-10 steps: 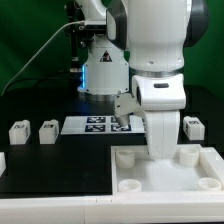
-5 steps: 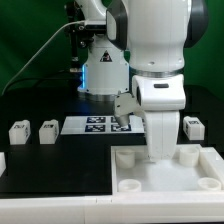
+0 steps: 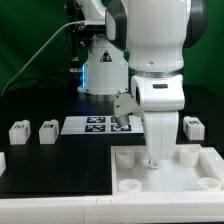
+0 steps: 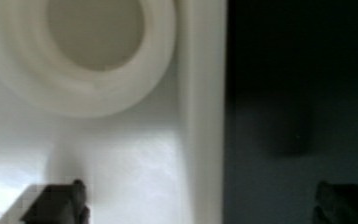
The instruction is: Assemble one leg
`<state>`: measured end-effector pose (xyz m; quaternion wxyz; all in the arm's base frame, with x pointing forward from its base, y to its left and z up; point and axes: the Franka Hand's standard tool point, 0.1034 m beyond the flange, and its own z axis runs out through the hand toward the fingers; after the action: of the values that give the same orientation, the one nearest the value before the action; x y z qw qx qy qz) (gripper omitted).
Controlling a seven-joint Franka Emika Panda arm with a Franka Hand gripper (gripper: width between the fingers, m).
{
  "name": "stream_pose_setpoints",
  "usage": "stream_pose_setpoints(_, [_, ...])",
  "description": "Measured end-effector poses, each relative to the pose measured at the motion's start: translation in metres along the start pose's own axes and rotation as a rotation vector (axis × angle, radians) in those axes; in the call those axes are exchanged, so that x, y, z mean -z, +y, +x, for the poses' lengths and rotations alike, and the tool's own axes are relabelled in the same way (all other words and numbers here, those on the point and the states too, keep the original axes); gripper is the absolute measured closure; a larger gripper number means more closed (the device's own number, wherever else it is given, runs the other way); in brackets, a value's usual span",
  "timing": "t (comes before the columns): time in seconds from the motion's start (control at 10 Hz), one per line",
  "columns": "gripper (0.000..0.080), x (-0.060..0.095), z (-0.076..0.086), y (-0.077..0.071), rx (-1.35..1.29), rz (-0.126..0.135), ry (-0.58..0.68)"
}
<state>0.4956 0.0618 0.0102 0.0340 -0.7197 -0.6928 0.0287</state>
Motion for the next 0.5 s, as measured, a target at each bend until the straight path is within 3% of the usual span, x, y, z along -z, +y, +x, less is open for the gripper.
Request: stream_pose_setpoints(0.5, [0.0151, -0.0002, -0.0004, -0.0001, -0.001, 0.000, 0.000])
